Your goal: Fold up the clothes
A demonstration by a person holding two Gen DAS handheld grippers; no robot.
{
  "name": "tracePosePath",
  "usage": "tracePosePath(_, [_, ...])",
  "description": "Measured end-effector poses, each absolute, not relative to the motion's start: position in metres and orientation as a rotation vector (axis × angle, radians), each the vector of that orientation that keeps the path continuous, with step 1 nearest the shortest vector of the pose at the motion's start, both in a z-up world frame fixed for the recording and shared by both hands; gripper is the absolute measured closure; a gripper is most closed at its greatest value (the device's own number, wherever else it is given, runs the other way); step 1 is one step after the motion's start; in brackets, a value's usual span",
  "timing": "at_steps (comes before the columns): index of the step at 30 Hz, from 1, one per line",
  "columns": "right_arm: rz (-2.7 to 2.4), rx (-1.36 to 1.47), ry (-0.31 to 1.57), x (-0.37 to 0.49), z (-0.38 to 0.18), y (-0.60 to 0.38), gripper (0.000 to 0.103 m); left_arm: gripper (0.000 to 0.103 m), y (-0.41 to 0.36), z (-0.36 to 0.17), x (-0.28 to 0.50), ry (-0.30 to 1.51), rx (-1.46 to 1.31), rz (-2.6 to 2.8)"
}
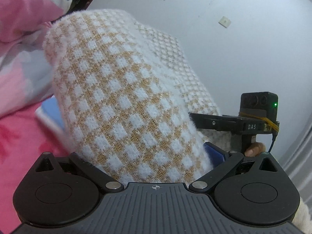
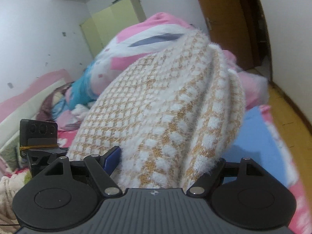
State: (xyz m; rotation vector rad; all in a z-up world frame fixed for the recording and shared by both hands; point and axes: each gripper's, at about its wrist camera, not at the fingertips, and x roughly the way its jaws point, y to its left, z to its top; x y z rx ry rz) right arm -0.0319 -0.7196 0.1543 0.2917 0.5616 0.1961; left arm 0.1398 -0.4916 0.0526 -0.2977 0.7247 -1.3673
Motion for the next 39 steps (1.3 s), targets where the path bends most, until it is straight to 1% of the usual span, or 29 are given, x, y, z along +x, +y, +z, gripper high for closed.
tracePosePath(3, [0.168,0.262,0.588,0.000,0.155,-0.754,0.023,0.002,-0.525,0.044,0.168,0.742,-0.310,-1.366])
tracePosePath(7, [0.137,0.245,0.634,0.035,0.142,-0.783,0.023,0.002,-0.554,0.024,0.196,0.788,-0.326,-1.359])
tracePosePath(14, [0.083,0.270,0.701,0.062,0.089,-0.804,0.022,0.002,-0.581,-0.029,0.227,0.898,-0.345,-1.320])
tracePosePath(16, [0.068,0.278,0.720,0.069,0.074,-0.810,0.021,0.002,-0.580,-0.033,0.227,0.901,-0.359,-1.319])
tracePosePath(19, [0.074,0.246,0.694,0.068,0.082,-0.810,0.022,0.002,-0.580,-0.025,0.224,0.874,-0.374,-1.344])
tracePosePath(23, [0.066,0.218,0.663,0.070,0.102,-0.812,0.022,0.002,-0.580,-0.026,0.218,0.890,-0.391,-1.370])
tracePosePath(26, [0.060,0.257,0.668,0.073,0.086,-0.818,0.021,0.002,-0.584,-0.036,0.217,0.898,-0.374,-1.364])
tracePosePath(29, [0.066,0.320,0.661,0.070,0.065,-0.824,0.019,0.002,-0.581,-0.044,0.220,0.907,-0.354,-1.369])
tracePosePath(31, [0.078,0.348,0.626,0.063,0.061,-0.828,0.018,0.002,-0.578,-0.045,0.220,0.904,-0.331,-1.384])
tracePosePath(32, [0.076,0.356,0.619,0.062,0.061,-0.830,0.015,0.002,-0.578,-0.044,0.219,0.903,-0.317,-1.391])
tracePosePath(33, [0.063,0.368,0.615,0.060,0.060,-0.833,0.010,0.002,-0.581,-0.042,0.220,0.908,-0.310,-1.393])
tracePosePath(34, [0.045,0.381,0.611,0.059,0.061,-0.836,0.009,0.002,-0.579,-0.044,0.222,0.919,-0.312,-1.395])
tracePosePath(39, [-0.055,0.442,0.501,0.035,0.066,-0.849,0.007,0.000,-0.551,-0.054,0.227,0.980,-0.352,-1.397])
